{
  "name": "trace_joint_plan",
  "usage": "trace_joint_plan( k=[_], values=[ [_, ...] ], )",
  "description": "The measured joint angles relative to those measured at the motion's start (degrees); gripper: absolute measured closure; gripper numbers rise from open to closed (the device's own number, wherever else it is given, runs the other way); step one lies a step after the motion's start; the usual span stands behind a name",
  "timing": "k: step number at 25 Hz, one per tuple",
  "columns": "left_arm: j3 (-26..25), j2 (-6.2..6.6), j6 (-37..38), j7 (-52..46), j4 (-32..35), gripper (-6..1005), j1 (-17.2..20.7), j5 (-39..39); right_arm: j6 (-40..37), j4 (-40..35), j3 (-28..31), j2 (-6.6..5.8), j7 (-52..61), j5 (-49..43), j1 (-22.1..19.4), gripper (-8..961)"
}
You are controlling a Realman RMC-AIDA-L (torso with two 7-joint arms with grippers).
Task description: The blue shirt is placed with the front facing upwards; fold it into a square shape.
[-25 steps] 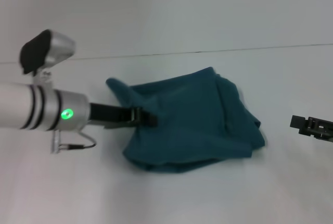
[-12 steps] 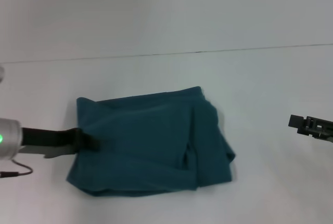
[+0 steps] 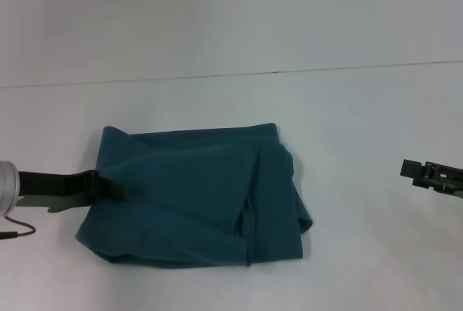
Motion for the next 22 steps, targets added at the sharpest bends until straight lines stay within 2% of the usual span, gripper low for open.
trace_joint_plan(
  k=[6,10,12,17,22],
  values=[
    [-0.59,0.2,1.45,-0.59,2.85,832,0.2,0.26,-0.06,0.0,0.0,0.0,0.0,0.0,0.0,39],
    [-4.88,0.59,1.23,-2.24,6.56,772,1.25,0.07,-0.09,0.0,-0.01,0.0,0.0,0.0,0.0,38],
    [-7.4,0.5,1.41,-2.72,9.1,545,2.07,-0.68,-0.17,0.0,0.0,0.0,0.0,0.01,0.01,38],
    [-9.72,-0.19,3.63,-1.83,12.02,442,5.21,-8.37,-0.24,-0.01,-0.11,-0.1,0.0,0.0,0.32,39],
    [-9.92,-0.26,6.12,4.54,10.59,339,9.65,-21.31,-2.07,-0.59,-1.46,-1.25,1.38,-1.67,2.88,39]
  ],
)
